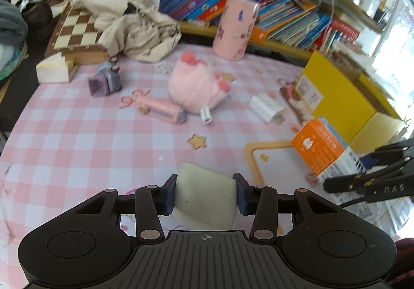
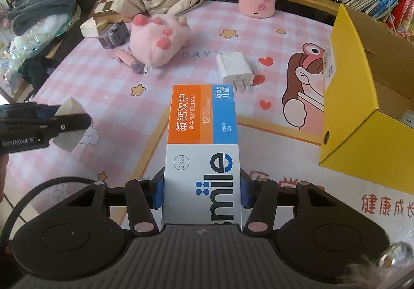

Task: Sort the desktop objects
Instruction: 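Carry the toothpaste box and foam block with both tools over the yellow box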

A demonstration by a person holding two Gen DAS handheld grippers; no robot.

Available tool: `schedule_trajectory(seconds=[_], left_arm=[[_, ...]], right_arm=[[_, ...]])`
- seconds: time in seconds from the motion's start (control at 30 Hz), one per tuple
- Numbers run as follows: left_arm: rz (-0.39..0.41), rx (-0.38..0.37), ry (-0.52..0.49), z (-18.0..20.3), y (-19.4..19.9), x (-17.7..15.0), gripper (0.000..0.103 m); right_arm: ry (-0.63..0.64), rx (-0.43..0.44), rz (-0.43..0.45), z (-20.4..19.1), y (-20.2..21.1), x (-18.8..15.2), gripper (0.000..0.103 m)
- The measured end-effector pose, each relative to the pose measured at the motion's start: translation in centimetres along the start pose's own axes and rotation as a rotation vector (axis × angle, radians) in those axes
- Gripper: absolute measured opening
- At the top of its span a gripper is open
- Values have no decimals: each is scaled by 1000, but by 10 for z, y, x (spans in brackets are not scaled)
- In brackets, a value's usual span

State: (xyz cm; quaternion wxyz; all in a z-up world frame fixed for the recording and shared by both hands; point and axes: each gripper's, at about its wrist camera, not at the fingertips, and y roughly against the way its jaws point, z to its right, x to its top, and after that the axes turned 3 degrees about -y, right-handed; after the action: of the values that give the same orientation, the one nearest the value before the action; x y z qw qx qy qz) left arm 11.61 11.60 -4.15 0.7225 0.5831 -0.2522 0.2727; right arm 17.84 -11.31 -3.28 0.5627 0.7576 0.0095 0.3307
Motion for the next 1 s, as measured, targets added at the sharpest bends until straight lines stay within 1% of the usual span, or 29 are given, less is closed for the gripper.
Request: schedule_trajectory(seconds=[0.13, 0.5, 0.87, 1.0], left_arm=[[29, -30, -20, 7, 9, 4, 42], [60, -107, -81, 24, 27, 3, 42], [70, -201, -142, 45, 40, -3, 41], [63, -231, -167, 54, 40, -5, 41]], right_arm=[[-16, -2, 4, -1, 10, -5, 50], [-27, -17, 30, -5, 40, -21, 50], [-93, -49, 40, -6, 62, -46, 50], [-122, -62, 45, -5, 69, -58, 50]])
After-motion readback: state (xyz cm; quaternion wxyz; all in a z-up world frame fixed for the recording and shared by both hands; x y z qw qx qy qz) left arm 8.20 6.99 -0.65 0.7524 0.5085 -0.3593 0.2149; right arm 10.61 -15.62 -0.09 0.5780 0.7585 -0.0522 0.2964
